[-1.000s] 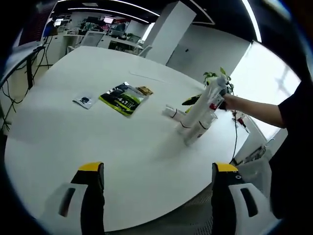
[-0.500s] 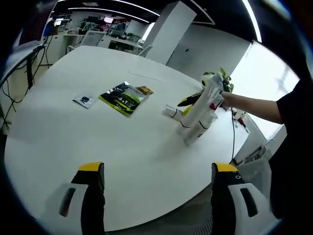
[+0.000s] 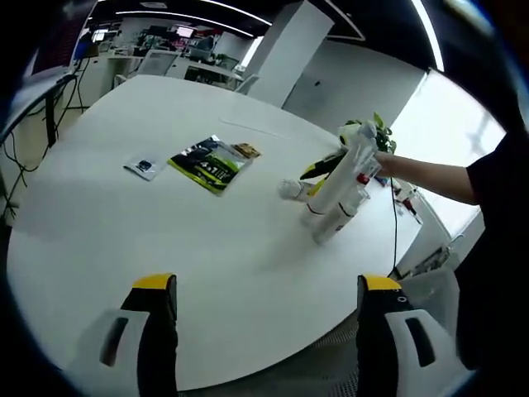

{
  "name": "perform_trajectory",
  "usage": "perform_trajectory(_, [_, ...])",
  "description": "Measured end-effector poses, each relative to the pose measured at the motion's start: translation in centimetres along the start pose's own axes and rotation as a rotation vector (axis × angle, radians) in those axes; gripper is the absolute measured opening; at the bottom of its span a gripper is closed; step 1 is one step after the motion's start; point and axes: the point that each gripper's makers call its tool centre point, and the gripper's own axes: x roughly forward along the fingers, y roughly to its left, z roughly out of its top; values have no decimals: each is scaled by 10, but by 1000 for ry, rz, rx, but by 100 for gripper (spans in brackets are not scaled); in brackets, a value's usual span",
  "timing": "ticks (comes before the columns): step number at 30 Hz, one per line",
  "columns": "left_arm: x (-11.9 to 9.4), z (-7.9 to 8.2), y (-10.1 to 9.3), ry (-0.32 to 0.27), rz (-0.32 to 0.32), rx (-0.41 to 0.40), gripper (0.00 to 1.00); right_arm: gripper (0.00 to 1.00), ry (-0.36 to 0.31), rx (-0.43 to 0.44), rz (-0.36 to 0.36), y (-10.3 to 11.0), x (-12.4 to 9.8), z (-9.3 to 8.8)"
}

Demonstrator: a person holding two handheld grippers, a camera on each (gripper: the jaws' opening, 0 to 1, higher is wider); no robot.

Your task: Arrange the skincare products in the storage area until every visible bottle or jar stands upright without overlapping.

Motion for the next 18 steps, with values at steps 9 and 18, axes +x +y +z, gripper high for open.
perform_trajectory(9, [1,-1,1,4,2,-5,82,18,48,-152,1,3,11,2])
perform_trajectory(18, [1,-1,4,2,5,-12,81,12,106,-223,-1,-2,15,-6])
